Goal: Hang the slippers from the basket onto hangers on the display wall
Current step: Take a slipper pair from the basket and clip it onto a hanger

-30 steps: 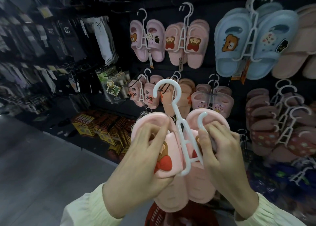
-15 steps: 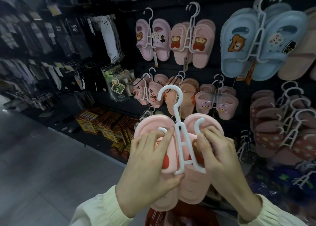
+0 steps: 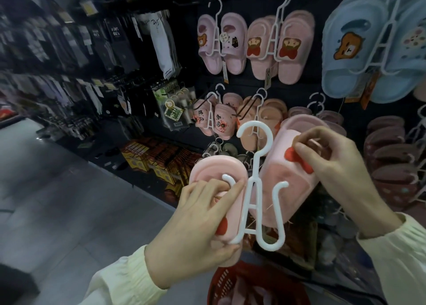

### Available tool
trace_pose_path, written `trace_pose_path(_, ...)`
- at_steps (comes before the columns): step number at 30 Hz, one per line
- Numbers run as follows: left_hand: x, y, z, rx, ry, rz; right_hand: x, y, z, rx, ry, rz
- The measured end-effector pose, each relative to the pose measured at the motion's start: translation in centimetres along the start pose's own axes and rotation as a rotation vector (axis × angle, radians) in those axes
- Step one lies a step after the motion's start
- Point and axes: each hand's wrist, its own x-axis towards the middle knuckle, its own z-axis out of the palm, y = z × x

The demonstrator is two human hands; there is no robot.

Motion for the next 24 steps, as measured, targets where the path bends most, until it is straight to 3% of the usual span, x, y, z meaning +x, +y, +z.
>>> trace_pose_path(8, 2.3, -5.5, -0.2, 0.012, 0.005, -0.040, 2.8, -1.0, 3.4, -0.154, -0.064, -0.153)
trace_pose_path(15, 6.6, -11.2, -0.4, -0.093, 0.074, -0.016, 5.3, -0.9, 6.7, -0.467, -0.175, -0.323)
trace_pose_path(24, 12.5, -17.3, 0.4, -0.183, 0.160, 0.135, 8.8, -0.8, 8.4, -0.774, -0.150, -0.347)
